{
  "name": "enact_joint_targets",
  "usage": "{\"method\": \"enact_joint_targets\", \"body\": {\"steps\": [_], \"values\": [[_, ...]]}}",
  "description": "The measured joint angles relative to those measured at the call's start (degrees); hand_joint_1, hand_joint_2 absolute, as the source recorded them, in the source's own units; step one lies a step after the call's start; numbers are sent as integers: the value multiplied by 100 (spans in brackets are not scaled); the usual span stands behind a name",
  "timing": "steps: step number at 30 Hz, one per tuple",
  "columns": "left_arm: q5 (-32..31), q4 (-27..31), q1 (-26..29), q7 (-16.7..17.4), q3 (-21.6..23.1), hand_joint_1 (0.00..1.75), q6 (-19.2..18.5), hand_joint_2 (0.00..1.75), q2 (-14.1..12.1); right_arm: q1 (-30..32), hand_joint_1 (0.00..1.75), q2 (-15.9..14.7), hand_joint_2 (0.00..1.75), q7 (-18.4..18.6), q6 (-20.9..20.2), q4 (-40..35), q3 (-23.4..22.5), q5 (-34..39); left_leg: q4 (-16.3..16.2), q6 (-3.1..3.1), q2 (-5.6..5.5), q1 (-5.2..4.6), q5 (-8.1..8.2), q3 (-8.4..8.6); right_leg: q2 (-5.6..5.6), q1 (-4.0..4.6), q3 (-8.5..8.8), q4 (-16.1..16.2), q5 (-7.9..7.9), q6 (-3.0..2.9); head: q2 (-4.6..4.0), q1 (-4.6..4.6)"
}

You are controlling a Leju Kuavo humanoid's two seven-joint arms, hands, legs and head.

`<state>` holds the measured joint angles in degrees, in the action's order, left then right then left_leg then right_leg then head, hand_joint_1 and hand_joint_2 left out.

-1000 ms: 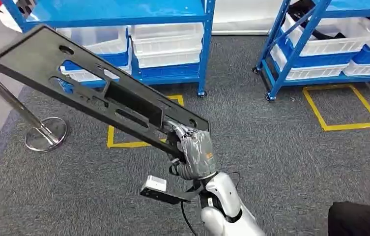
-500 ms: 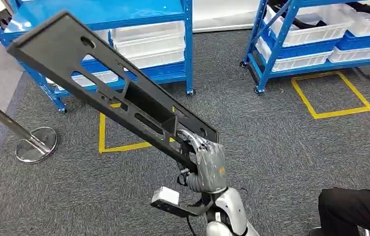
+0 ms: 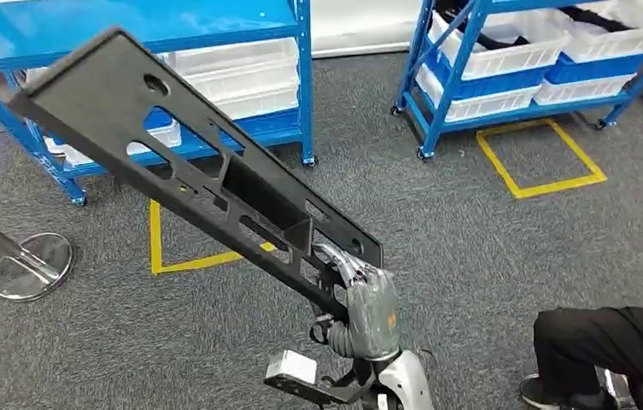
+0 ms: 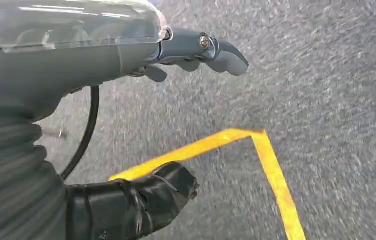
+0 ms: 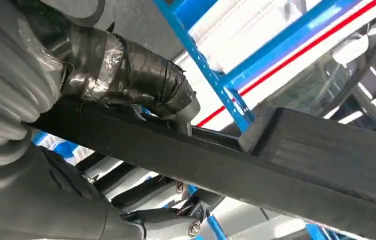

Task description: Take the parts from the cabinet and place them on the table.

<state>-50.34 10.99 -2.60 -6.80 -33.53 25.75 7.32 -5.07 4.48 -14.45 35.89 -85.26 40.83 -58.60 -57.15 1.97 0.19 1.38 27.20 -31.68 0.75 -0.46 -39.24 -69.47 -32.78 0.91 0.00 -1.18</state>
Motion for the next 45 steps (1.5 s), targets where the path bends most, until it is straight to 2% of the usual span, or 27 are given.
{"method": "enact_joint_targets", "body": {"steps": [1, 3, 4, 6, 7, 10, 12, 14, 16, 17, 18, 19, 21, 22, 23, 26, 27, 28, 29, 31, 33, 35, 37, 38, 42, 44, 45], "values": [[0, 0, 2, 0, -2, 0, 4, 175, -4, 17, 175, -9, 175, 0, 2, -2, -2, 0, -1, 3, 46, -5, 2, -4, -6, -16, -198, -436, -178, 23, 0, 2], [-2, 0, -3, -2, -4, 0, 4, 175, -4, 54, 175, -33, 175, 0, 0, -4, 0, 0, -7, 1, 111, -7, 4, -2, -14, -47, -276, -651, -141, 56, 0, 2], [-2, 0, -6, -2, -4, 0, 4, 175, 0, 65, 175, -44, 175, 0, 0, -4, 0, 0, -18, -11, 145, -3, 12, 2, -34, -58, -104, -342, 65, 61, 0, 2], [-7, 0, -8, -7, -4, 0, 4, 175, 24, 70, 175, -46, 175, 0, 2, -28, -2, 0, -57, -60, 194, 4, 46, 11, -145, -69, 464, 691, 530, 38, 0, 4], [-7, 0, -5, -7, -4, 0, 4, 175, 31, 64, 175, -46, 175, 0, 2, -39, 0, 0, -80, -96, 215, -4, 69, 8, -310, -38, 608, 982, 453, 4, 0, -2], [-7, 0, -17, -9, -7, 0, 9, 175, 31, 85, 175, -48, 175, 0, 7, -68, 0, 0, -98, -200, 264, -33, 72, 9, -195, 29, 568, 974, 498, -78, 0, 7], [-9, 2, -25, -11, -7, 0, 11, 175, 31, 90, 175, -48, 175, 0, 9, -85, 0, 0, -86, -265, 303, -20, 100, 11, -133, -30, 592, 1049, 553, -175, 0, 9], [-15, 2, -28, -20, -11, 0, 13, 175, 31, 101, 175, -48, 175, 0, 24, -98, 0, 0, -518, -289, 114, -2, 440, -153, -105, -36, 587, 1071, 577, -237, 0, 15], [-17, 2, -22, -17, -15, 0, 13, 175, 31, 111, 175, -48, 175, 0, 42, -101, -2, 0, -1443, -317, 43, -3, 881, -569, -53, -20, 567, 1070, 584, -258, 0, 13], [-17, 2, -11, -17, -15, 0, 13, 175, 33, 122, 175, -52, 175, 0, 46, -101, -2, 0, -1821, -320, 38, -3, 982, -745, -10, -6, 557, 1063, 587, -261, 0, 13], [-17, 2, -5, -17, -15, 0, 13, 175, 33, 132, 175, -61, 175, 0, 46, -101, -2, 0, -1875, -316, 37, -4, 914, -770, 33, -1, 555, 1056, 587, -261, 0, 13], [-17, 2, -5, -18, -15, 0, 13, 175, 33, 139, 175, -63, 175, 0, 46, -100, -2, 0, -1650, -302, 33, -5, 729, -664, 75, 3, 556, 1045, 587, -261, 0, 13], [-17, 2, -4, -17, -24, 0, 13, 175, 28, 139, 175, -66, 175, 0, 48, -103, -2, 0, -702, -252, -14, -5, 210, -207, 169, 3, 563, 1023, 584, -257, 0, 15], [-17, 2, -5, -17, -26, 0, 13, 175, 24, 142, 175, -66, 175, 0, 50, -109, -2, 0, -247, -213, -147, -5, 78, -22, 206, -1, 553, 1010, 581, -250, 0, 13], [-17, 2, -2, -18, -33, 0, 13, 175, 20, 145, 175, -66, 175, 0, 63, -120, -2, 0, -125, -194, -247, -18, 135, 37, 232, 33, 510, 973, 581, -207, 0, 11], [-24, 2, -24, -26, -37, 0, 13, 175, 20, 184, 175, -85, 175, -31, 101, -170, -4, 0, -137, -165, -183, -54, 124, 16, 309, -14, 473, 1009, 638, -108, 0, 11], [-28, 2, -27, -26, -39, 0, 15, 175, 24, 197, 175, -98, 175, -35, 107, -201, -7, 0, -60, -104, -141, -10, 80, 34, 335, 24, 473, 1010, 637, -64, 0, 9], [-35, 2, -27, -26, -44, 0, 18, 175, 35, 220, 175, -118, 175, -37, 114, -229, -9, -2, -19, -58, -72, 5, 47, 58, 176, 19, 433, 907, 545, -47, 0, 5], [-57, 2, -25, -26, -52, 0, 20, 175, 35, 224, 175, -131, 175, -39, 125, -251, -9, -2, -14, -9, -45, 8, 41, 54, 58, 22, 313, 661, 354, -39, 0, -26], [-59, 2, -19, -26, -87, 0, 20, 175, 33, 241, 175, -146, 175, -44, 129, -260, -9, -2, -20, 3, 39, -9, 41, 45, -6, -3, -85, -204, -70, -8, 0, -24], [-59, 2, -25, -26, -129, 0, 22, 175, 20, 288, 175, -175, 175, -44, 131, -260, -9, -2, -31, 3, 113, -15, 47, 37, -13, -33, -318, -694, -171, 18, 0, -22], [-59, 2, -37, -26, -140, 0, 20, 175, 22, 311, 175, -197, 175, -44, 133, -260, -9, -2, -57, -16, 177, -14, 73, 42, -45, -47, -39, -173, 206, 23, 0, -22], [-59, 2, -40, -26, -142, 0, 20, 175, 33, 311, 175, -201, 175, -44, 140, -260, -9, -2, -105, -72, 228, -12, 117, 53, -206, -44, 499, 833, 598, -10, 0, -26], [-59, 2, -41, -26, -144, 0, 20, 175, 33, 311, 175, -201, 175, -46, 142, -260, -9, -2, -135, -113, 244, -57, 142, 36, -314, 22, 536, 931, 494, -33, 0, -24], [-59, 2, -67, -28, -149, 0, 22, 175, 33, 336, 175, -203, 175, -46, 173, -269, -15, -2, -103, -230, 338, -41, 145, 77, -144, 20, 510, 981, 546, -145, 0, -20], [-59, 4, -67, -28, -151, 0, 26, 175, 28, 344, 175, -203, 175, -46, 186, -273, -15, -2, -325, -269, 170, -19, 364, -12, -112, -21, 547, 1044, 592, -218, 0, -15], [-59, 4, -67, -33, -157, 0, 31, 175, 30, 346, 175, -203, 175, -48, 201, -273, -20, -2, -734, -281, 92, -19, 617, -203, -88, -21, 535, 1043, 600, -236, 0, -4]]}}
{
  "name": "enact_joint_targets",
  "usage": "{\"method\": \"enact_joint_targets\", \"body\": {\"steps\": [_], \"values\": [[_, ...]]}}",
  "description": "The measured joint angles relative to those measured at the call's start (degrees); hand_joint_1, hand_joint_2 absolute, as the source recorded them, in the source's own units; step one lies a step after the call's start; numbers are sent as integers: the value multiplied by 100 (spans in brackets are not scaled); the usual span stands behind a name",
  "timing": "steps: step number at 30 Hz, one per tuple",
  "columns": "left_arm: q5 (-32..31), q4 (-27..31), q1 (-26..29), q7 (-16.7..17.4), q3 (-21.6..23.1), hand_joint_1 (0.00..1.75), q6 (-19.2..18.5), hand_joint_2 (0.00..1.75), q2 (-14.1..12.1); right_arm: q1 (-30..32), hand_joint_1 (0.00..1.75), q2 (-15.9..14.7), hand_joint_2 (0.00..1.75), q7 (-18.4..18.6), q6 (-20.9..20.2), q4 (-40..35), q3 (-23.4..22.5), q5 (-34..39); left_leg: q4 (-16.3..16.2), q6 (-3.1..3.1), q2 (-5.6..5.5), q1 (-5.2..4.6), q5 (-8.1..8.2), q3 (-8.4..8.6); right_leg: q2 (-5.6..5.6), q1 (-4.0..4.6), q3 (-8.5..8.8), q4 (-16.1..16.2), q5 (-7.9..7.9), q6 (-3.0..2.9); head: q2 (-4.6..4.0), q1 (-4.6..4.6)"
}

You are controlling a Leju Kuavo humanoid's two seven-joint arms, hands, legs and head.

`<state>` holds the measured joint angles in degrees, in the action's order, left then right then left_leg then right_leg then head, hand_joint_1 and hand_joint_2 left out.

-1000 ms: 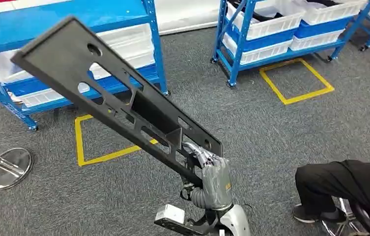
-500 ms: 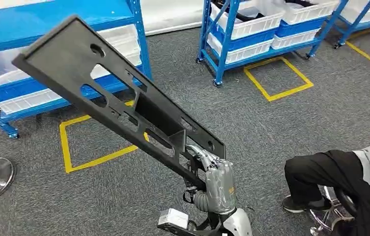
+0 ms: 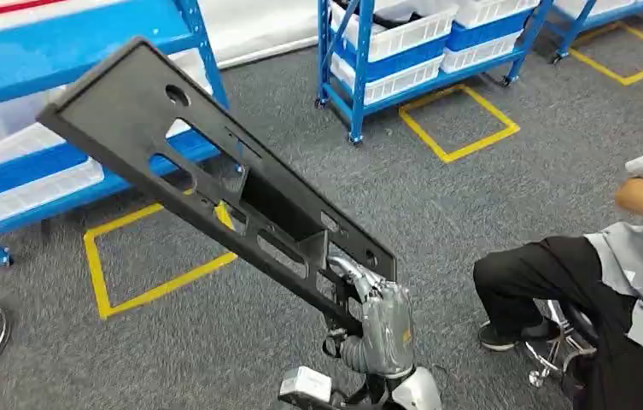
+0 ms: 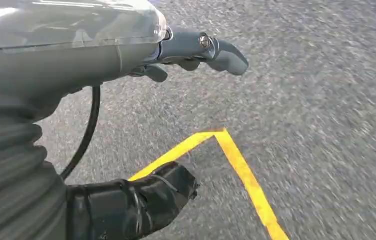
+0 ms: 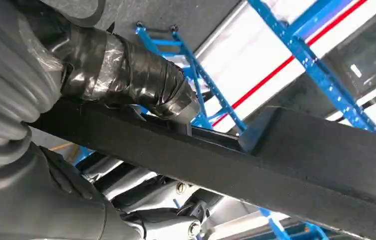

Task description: Take the parts from the cabinet and place them on the table.

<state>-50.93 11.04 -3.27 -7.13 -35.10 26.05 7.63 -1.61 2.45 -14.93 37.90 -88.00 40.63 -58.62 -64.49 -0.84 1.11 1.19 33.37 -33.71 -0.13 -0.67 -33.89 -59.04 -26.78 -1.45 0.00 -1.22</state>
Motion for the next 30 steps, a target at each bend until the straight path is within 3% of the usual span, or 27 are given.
{"method": "enact_joint_targets", "body": {"steps": [2, 3, 5, 6, 7, 8, 10, 12, 13, 14, 15, 17, 18, 19, 20, 21, 22, 23, 24, 27, 28, 29, 30], "values": [[0, 0, 14, 0, -4, 0, 2, 175, 2, 15, 175, 0, 175, 2, 6, 2, -5, 0, -903, -19, -48, 0, 371, -423, 65, 19, -14, -3, 3, -10, 0, -4], [-2, 0, 24, 2, -4, 0, 2, 175, 2, 24, 175, -2, 175, 0, 6, 2, -7, 0, -1143, -15, -50, 0, 385, -545, 108, 30, -14, -6, 3, -10, 0, -2], [-9, 0, 26, 2, -13, 0, 7, 175, 0, 34, 175, -2, 175, -2, 9, 2, -22, 4, -806, 14, -55, -2, 46, -407, 194, 39, -2, -13, 2, -10, 0, -2], [-11, 0, 26, 4, -24, 0, 11, 175, 0, 38, 175, 0, 175, -13, 9, 2, -29, 7, -255, 45, -77, -3, -273, -162, 251, 42, 7, -20, 2, -9, 0, -4], [-15, 0, 27, 7, -24, 0, 15, 175, -2, 44, 175, 0, 175, -22, 11, 2, -33, 9, 284, 85, -169, -3, -532, 82, 294, 43, 15, -25, -1, -4, 0, -2], [-15, 0, 34, 7, -31, 0, 20, 175, -11, 49, 175, 0, 175, -31, 11, 2, -37, 9, 522, 124, -317, -13, -491, 194, 316, 51, 1, -29, -1, 9, 0, -7], [-18, 2, 20, 9, -48, 0, 35, 175, -9, 54, 175, 0, 175, -39, 13, 2, -42, 17, 605, 131, -297, -41, -495, 206, 367, 42, -48, -46, 22, 83, 0, -7], [-20, 2, 6, 9, -66, 0, 39, 175, -6, 67, 175, 0, 175, -39, 13, 2, -55, 20, 620, 177, -246, -51, -522, 212, 427, 33, -48, -17, 51, 147, 0, -9], [-18, 2, 4, 9, -68, 0, 39, 175, 7, 73, 175, -2, 175, -42, 15, 0, -59, 20, 695, 241, -190, 21, -571, 241, 376, 47, -57, -63, 0, 180, 0, -2], [-17, 2, 9, 9, -79, 0, 41, 175, 7, 71, 175, -4, 175, -42, 15, 0, -66, 20, 716, 280, -150, 5, -583, 255, 207, 53, -121, -215, -126, 204, 0, -28], [-20, 2, 12, 9, -85, 0, 42, 175, 7, 71, 175, -4, 175, -44, 15, 0, -68, 20, 715, 299, -120, 2, -585, 249, 128, 46, -274, -541, -338, 219, 0, -24], [-20, 2, 26, 9, -112, 0, 46, 175, 0, 77, 175, -9, 175, -46, 15, 2, -68, 20, 704, 306, -34, -14, -579, 237, 81, 18, -703, -1459, -756, 259, 0, -22], [-20, 2, 26, 9, -118, 0, 48, 175, -6, 85, 175, -13, 175, -46, 15, 2, -70, 20, 696, 308, 4, -16, -576, 230, 78, 3, -852, -1760, -821, 275, 0, -26], [-20, 2, 22, 9, -120, 0, 48, 175, -6, 93, 175, -20, 175, -46, 15, 2, -70, 20, 690, 306, 40, -17, -571, 230, 74, -10, -854, -1756, -734, 284, 0, -22], [-20, 2, 17, 9, -122, 0, 48, 175, -6, 96, 175, -20, 175, -46, 15, 2, -70, 20, 681, 300, 70, -16, -560, 237, 61, -16, -721, -1507, -544, 287, 0, -26], [-20, 2, 16, 9, -122, 0, 48, 175, -2, 97, 175, -22, 175, -46, 15, 2, -70, 20, 670, 282, 94, -15, -547, 244, 31, -17, -482, -1061, -301, 277, 0, -24], [-20, 2, 16, 9, -122, 0, 48, 175, 11, 98, 175, -22, 175, -46, 15, 2, -70, 20, 650, 256, 123, -15, -525, 256, -59, -13, -143, -421, -33, 246, 0, -24], [-22, 2, 21, 9, -122, 0, 48, 175, 22, 97, 175, -24, 175, -46, 20, 0, -72, 20, 637, 230, 146, -15, -506, 256, -190, 11, 12, -80, -64, 216, 0, -26], [-24, 2, 19, 9, -122, 0, 48, 175, 29, 110, 175, -24, 175, -46, 22, 0, -72, 20, 606, 188, 159, -57, -483, 243, -180, 64, 15, -44, -49, 184, 0, -18], [-24, 2, 12, 9, -122, 0, 48, 175, 31, 132, 175, -26, 175, -46, 26, -9, -85, 20, 659, 100, 239, -47, -505, 273, -67, 93, -17, -52, -38, 119, 0, -22], [-24, 2, 8, 11, -122, 0, 50, 175, 31, 138, 175, -24, 175, -46, 26, -22, -88, 20, 640, 59, 236, -44, -459, 259, -37, 16, 26, 25, 7, 58, 0, -20], [-26, 2, 9, 9, -125, 0, 52, 175, 31, 148, 175, -24, 175, -46, 28, -35, -90, 20, 530, 38, 107, -28, -349, 230, -21, 15, 40, 54, 21, 34, 0, -14], [-26, 2, 10, 9, -125, 0, 52, 175, 31, 146, 175, -24, 175, -46, 33, -35, -92, 20, 211, 26, 12, -24, -129, 92, -6, 9, 34, 58, 29, 2, 0, -7]]}}
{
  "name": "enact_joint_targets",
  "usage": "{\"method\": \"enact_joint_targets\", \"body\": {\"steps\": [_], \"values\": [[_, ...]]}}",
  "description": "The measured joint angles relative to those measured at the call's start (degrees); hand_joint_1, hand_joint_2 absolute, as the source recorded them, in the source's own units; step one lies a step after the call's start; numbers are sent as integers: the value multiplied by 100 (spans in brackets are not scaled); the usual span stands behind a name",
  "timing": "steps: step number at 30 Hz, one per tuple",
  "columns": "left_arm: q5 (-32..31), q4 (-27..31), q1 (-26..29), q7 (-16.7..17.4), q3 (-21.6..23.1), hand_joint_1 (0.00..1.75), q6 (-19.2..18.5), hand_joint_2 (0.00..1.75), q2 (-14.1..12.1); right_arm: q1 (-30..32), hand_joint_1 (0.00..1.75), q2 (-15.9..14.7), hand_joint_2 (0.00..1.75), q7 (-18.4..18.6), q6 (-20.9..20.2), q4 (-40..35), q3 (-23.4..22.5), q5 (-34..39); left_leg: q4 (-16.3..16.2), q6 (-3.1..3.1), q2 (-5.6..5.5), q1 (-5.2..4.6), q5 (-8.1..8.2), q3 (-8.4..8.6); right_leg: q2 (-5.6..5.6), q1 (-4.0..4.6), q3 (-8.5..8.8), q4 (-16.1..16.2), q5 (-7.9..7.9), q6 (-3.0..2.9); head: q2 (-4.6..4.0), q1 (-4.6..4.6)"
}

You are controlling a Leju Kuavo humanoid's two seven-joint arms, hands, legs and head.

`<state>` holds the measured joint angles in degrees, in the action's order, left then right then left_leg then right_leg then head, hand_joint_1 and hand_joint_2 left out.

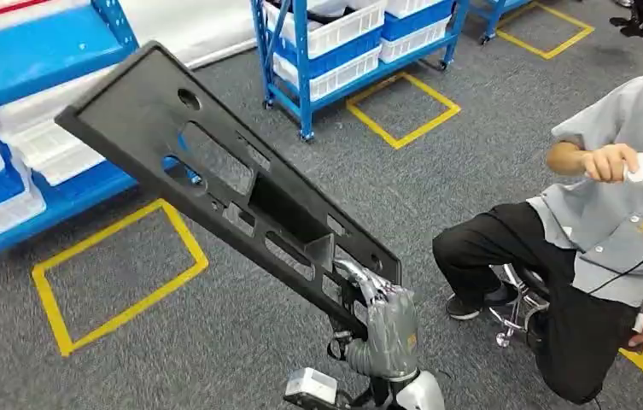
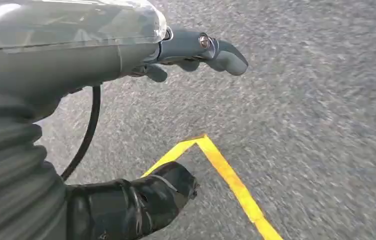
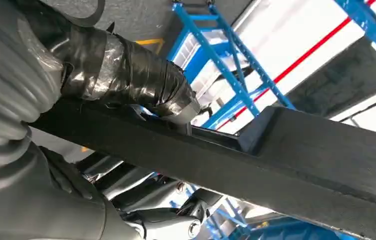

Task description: Take the parts from the cabinet and place them on the table.

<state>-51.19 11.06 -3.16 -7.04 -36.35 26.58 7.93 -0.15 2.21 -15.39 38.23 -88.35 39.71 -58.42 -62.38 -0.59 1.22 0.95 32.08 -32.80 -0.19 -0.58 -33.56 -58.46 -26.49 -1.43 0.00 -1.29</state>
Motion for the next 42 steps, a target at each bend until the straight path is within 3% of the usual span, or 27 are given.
{"method": "enact_joint_targets", "body": {"steps": [2, 3, 4, 5, 7, 8, 9, 12, 13, 14, 15, 17, 19, 21, 23, 24, 28, 29, 31, 33, 34, 35, 36, 38, 40, 41, 42], "values": [[0, 0, 15, 2, 0, 0, 0, 175, 2, 7, 175, 0, 175, 0, 11, 0, -2, 0, -875, -32, -64, 4, 419, -403, 55, 11, -15, -6, -3, -20, 0, -2], [0, 0, 22, 2, 0, 0, 0, 175, 7, 12, 175, 0, 175, 0, 9, 2, -4, 0, -1222, -41, -67, 4, 521, -569, 93, 21, -26, -15, -2, -20, 0, 0], [0, 0, 24, 2, 0, 0, 0, 175, 7, 15, 175, 0, 175, 0, 11, 2, -7, 0, -1322, -39, -67, 6, 460, -622, 141, 24, -31, -31, -3, -20, 0, -2], [0, 0, 23, 2, 0, 0, 0, 175, 7, 18, 175, 0, 175, 0, 11, 2, -11, 0, -1121, -33, -68, 6, 277, -530, 183, 24, -30, -41, -4, -19, 0, 0], [0, 0, 24, 9, 0, 0, 0, 175, 4, 18, 175, 0, 175, 0, 11, 0, -15, 0, -205, -4, -109, 9, -244, -101, 277, 22, -22, -62, -10, -10, 0, 0], [0, 0, 27, 9, 0, 0, 0, 175, 2, 19, 175, 2, 175, 0, 11, 0, -18, 0, 261, 25, -258, 21, -400, 92, 312, 20, -33, -74, -18, 4, 0, -2], [0, 0, 32, 11, -2, 0, 0, 175, 0, 18, 175, 2, 175, 0, 15, 0, -18, 0, 376, 52, -370, 4, -331, 144, 338, 61, -72, -111, -16, 38, 0, -2], [-35, 0, 7, 9, -2, 0, 2, 175, 0, 46, 175, -2, 175, -2, 22, -13, -33, 0, 379, 107, -312, -22, -348, 131, 426, 19, -112, -77, 38, 133, 0, -2], [-42, 0, 8, 9, -2, 0, 2, 175, 2, 55, 175, -4, 175, -2, 26, -29, -44, 0, 448, 166, -265, 23, -388, 148, 458, 53, -111, -80, 41, 177, 0, -4], [-44, 0, 10, 9, -2, 0, 2, 175, 28, 75, 175, -15, 175, -2, 28, -46, -48, 0, 479, 207, -201, 36, -415, 172, 353, 35, -139, -163, -33, 189, 0, -4], [-50, 0, 22, 9, -2, 0, 2, 175, 26, 76, 175, -20, 175, -2, 35, -61, -50, 0, 492, 243, -178, 36, -424, 178, 212, 46, -240, -373, -199, 201, 0, -29], [-66, 0, 29, 9, -4, 0, 2, 175, 24, 85, 175, -24, 175, -7, 35, -61, -55, 2, 484, 292, -83, 12, -417, 173, 105, 17, -663, -1277, -645, 234, 0, -31], [-76, 0, 28, 9, -4, 0, 2, 175, 24, 122, 175, -31, 175, -7, 35, -61, -68, 2, 477, 292, -4, 8, -407, 171, 86, -6, -944, -1830, -765, 265, 0, -31], [-85, 0, 24, 9, -4, 0, 2, 175, 24, 140, 175, -42, 175, -7, 33, -61, -77, 2, 469, 275, 66, 9, -387, 187, 62, -24, -724, -1379, -416, 265, 0, -28], [-92, 0, 22, 7, -4, 0, 2, 175, 33, 140, 175, -42, 175, -7, 35, -61, -79, 2, 442, 227, 122, 11, -342, 218, -87, -18, -167, -330, 41, 221, 0, -28], [-94, 0, 24, 7, -4, 0, 2, 175, 33, 137, 175, -42, 175, -7, 33, -63, -81, 2, 421, 182, 142, -30, -312, 213, -216, 43, -77, -139, -62, 207, 0, -31], [-101, 0, 11, 7, -7, 0, 7, 175, 35, 177, 175, -44, 175, -7, 37, -83, -100, 2, 465, 67, 252, -23, -306, 268, -61, 82, -95, -98, -25, 109, 0, -24], [-103, 0, 10, 7, -7, 0, 7, 175, 35, 182, 175, -44, 175, -7, 37, -94, -103, 2, 461, 45, 256, -24, -290, 283, -41, 34, -79, -56, -4, 77, 0, -20], [-103, 0, 10, 7, -7, 0, 7, 175, 35, 182, 175, -44, 175, -7, 37, -94, -103, 2, 461, 45, 256, -24, -290, 283, -41, 34, -79, -56, -4, 77, 0, -20], [-103, 2, 11, 7, -7, 0, 7, 175, 35, 188, 175, -42, 175, -7, 37, -100, -103, 2, 459, 35, 244, -25, -268, 267, -39, 24, -35, -44, 6, 66, 0, -20], [-105, 2, 12, 7, -7, 0, 7, 175, 35, 203, 175, -42, 175, -9, 39, -105, -109, 0, 365, 18, 122, 1, -178, 254, -22, 11, -25, -8, 18, 46, 0, -22], [-109, 2, 11, 7, -7, 0, 7, 175, 35, 202, 175, -42, 175, -9, 46, -107, -111, 0, 172, 8, 36, -1, -29, 159, -2, 2, -26, -5, 22, 24, 0, -20], [-111, 2, 31, 7, -7, 0, 7, 175, 37, 224, 175, -42, 175, -9, 55, -107, -127, 2, -1164, -18, -54, 6, 507, -490, 114, 32, -50, -20, 27, -10, 0, -13], [-118, 2, 36, 7, -7, 0, 4, 175, 37, 236, 175, -42, 175, -7, 57, -107, -144, 2, -888, -1, -61, 6, 160, -400, 214, 37, -42, -33, 25, -9, 0, -13], [-122, 2, 41, 2, -7, 0, 4, 175, 35, 240, 175, -42, 175, -9, 59, -109, -146, 2, 7, 40, -139, 7, -370, -23, 310, 35, -39, -57, 18, 2, 0, -13], [-127, 2, 49, 0, -7, 0, 4, 175, 31, 246, 175, -42, 175, -9, 59, -109, -146, 0, 276, 80, -333, 12, -371, 85, 335, 25, -56, -62, 14, 14, 0, -15], [-129, 2, 49, -2, -7, 0, 4, 175, 31, 243, 175, -42, 175, -9, 59, -109, -149, 0, 407, 88, -371, 1, -359, 118, 372, 56, -97, -109, 14, 57, 0, -15]]}}
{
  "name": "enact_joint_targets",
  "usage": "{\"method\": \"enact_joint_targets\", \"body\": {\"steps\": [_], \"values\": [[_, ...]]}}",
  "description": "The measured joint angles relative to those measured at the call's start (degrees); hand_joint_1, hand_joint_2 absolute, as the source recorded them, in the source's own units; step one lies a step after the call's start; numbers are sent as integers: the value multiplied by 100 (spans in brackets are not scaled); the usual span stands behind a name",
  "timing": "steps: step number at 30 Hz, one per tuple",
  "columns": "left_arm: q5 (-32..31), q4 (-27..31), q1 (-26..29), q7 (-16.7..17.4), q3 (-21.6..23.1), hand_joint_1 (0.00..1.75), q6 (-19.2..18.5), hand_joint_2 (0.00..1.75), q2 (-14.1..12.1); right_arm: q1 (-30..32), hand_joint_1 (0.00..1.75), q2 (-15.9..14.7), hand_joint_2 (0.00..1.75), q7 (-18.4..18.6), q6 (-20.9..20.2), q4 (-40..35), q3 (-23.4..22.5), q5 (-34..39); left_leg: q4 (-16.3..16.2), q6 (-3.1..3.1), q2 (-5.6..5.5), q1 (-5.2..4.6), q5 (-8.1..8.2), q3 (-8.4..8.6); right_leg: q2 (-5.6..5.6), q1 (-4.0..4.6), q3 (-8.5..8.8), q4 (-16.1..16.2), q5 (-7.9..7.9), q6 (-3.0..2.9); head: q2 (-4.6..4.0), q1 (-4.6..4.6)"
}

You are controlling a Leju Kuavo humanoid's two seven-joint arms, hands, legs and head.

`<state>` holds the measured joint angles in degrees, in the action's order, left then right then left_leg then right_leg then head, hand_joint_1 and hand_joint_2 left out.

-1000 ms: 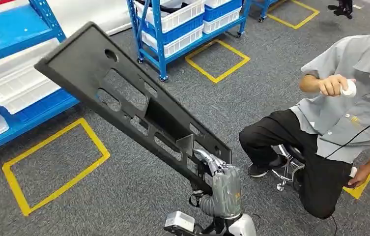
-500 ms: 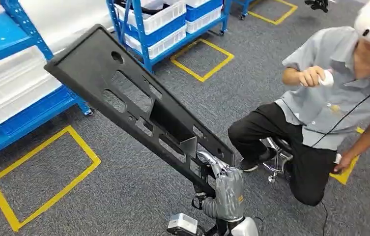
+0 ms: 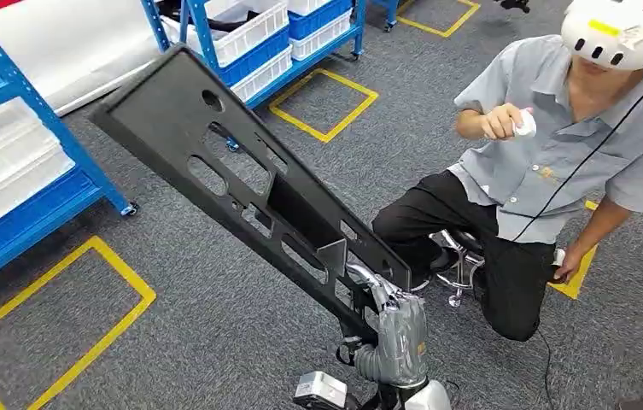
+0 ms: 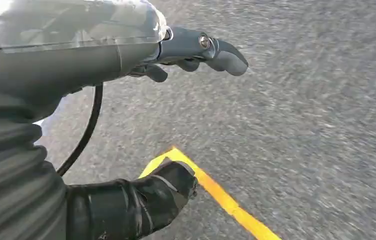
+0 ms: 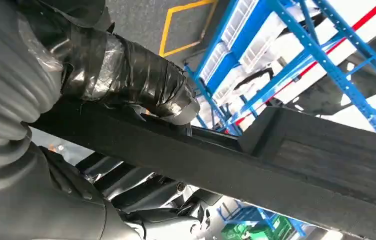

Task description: Take the parts from the cabinet and place them on the table.

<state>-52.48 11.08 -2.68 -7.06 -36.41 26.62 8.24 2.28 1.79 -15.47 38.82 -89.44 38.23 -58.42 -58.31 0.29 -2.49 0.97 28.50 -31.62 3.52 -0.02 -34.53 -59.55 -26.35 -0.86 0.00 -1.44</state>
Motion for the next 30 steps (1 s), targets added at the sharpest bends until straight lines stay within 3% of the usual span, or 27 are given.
{"method": "enact_joint_targets", "body": {"steps": [3, 4, 5, 6, 8, 9, 10, 11, 13, 14, 15, 18, 19, 20, 22, 24, 25, 26, 27, 29, 30], "values": [[-26, 0, -25, -2, 0, 0, 0, 175, 2, 24, 175, -2, 175, 0, 6, -22, -15, 0, -31, 61, 63, -39, -13, -10, 78, -41, -33, 33, 55, 106, 0, -4], [-33, 0, -24, -5, 0, 0, 0, 175, 15, 27, 175, -4, 175, 0, 6, -39, -22, 0, 41, 130, 121, 22, -60, 16, 78, -18, -49, 11, 28, 143, 0, 0], [-31, 0, -17, -5, 0, 0, 0, 175, 20, 34, 175, -7, 175, 0, 6, -48, -26, 0, 66, 158, 171, 10, -77, 31, -90, -23, -94, -113, -80, 161, 0, -11], [-35, 0, -14, -11, 0, 0, 0, 175, 17, 33, 175, -11, 175, 0, 6, -50, -26, 0, 66, 214, 206, 9, -78, 28, -214, -21, -219, -395, -274, 184, 0, -18], [-35, 0, -10, -13, -2, 0, 0, 175, 13, 40, 175, -15, 175, 0, 4, -52, -28, 0, 58, 231, 293, -17, -75, 21, -284, -49, -637, -1298, -695, 223, 0, -15], [-35, 0, -11, -13, -2, 0, 0, 175, 11, 49, 175, -22, 175, 0, 4, -52, -31, 0, 54, 233, 337, -24, -73, 19, -286, -60, -783, -1609, -775, 235, 0, -20], [-37, 0, -12, -13, -2, 0, 0, 175, 11, 57, 175, -24, 175, 0, 4, -52, -31, 0, 50, 233, 378, -29, -68, 22, -289, -69, -805, -1662, -734, 243, 0, -15], [-42, 0, -14, -13, -2, 0, -2, 175, 11, 60, 175, -24, 175, 2, 4, -52, -33, 0, 40, 226, 420, -30, -61, 22, -298, -71, -699, -1459, -574, 240, 0, -20], [-42, 0, -18, -15, -2, 0, -4, 175, 17, 63, 175, -26, 175, 0, 2, -55, -35, 0, 18, 200, 479, -31, -35, 33, -373, -68, -195, -532, -126, 200, 0, -20], [-42, 0, -19, -15, -2, 0, -4, 175, 26, 61, 175, -26, 175, 0, 4, -63, -37, 0, 8, 181, 505, -32, -16, 44, -520, -49, 57, -49, -49, 162, 0, -17], [-42, 0, -20, -15, -2, 0, -4, 175, 26, 64, 175, -26, 175, 0, 4, -66, -37, 0, -12, 143, 522, -75, 7, 39, -559, 14, 76, 0, -79, 140, 0, -15], [-42, 2, -37, -18, -2, 0, -4, 175, 26, 77, 175, -26, 175, 2, 2, -81, -42, 0, 36, 59, 589, -62, -5, 66, -435, 40, 53, 17, -62, 85, 0, -13], [-44, 2, -40, -18, -2, 0, -4, 175, 26, 77, 175, -26, 175, 0, 4, -83, -42, 0, 30, 26, 618, -65, 7, 80, -407, -1, 64, 77, -29, 32, 0, -11], [-42, 7, -39, -18, -2, 0, -7, 175, 24, 90, 175, -22, 175, 0, 4, -90, -44, 0, -67, -5, 501, -33, 105, 44, -382, -29, 104, 120, 2, -9, 0, -13], [-44, 7, -30, -26, -2, 0, -13, 175, 26, 85, 175, -17, 175, 2, 4, -96, -48, 0, -727, -36, 342, -29, 539, -257, -342, -37, 93, 127, 17, -61, 0, -2], [-44, 7, -22, -26, -2, 0, -18, 175, 26, 91, 175, -17, 175, 2, 4, -94, -48, 0, -1607, -66, 306, -22, 883, -674, -269, -28, 78, 112, 16, -64, 0, -2], [-44, 7, -20, -26, -2, 0, -20, 175, 26, 92, 175, -17, 175, 2, 4, -94, -50, 0, -1783, -74, 305, -22, 876, -769, -230, -28, 66, 94, 15, -64, 0, -2], [-46, 7, -21, -26, -2, 0, -20, 175, 26, 94, 175, -17, 175, 2, 4, -94, -52, 0, -1666, -79, 305, -15, 729, -725, -181, -31, 65, 83, 10, -63, 0, -2], [-46, 7, -22, -26, -2, 0, -20, 175, 24, 94, 175, -17, 175, 2, 4, -94, -57, 0, -1296, -80, 302, -3, 478, -555, -129, -35, 67, 71, 6, -58, 0, -2], [-46, 9, -21, -31, -4, 0, -17, 175, 11, 93, 175, -17, 175, 2, 6, -94, -59, 0, -300, -79, 197, 35, -23, -93, -31, -50, 69, 24, -19, -21, 0, -2], [-46, 9, -20, -33, -6, 0, -22, 175, 9, 92, 175, -15, 175, 4, 6, -94, -65, 2, -104, -74, 44, 19, 76, -5, -6, -19, 40, -11, -34, 20, 0, -2]]}}
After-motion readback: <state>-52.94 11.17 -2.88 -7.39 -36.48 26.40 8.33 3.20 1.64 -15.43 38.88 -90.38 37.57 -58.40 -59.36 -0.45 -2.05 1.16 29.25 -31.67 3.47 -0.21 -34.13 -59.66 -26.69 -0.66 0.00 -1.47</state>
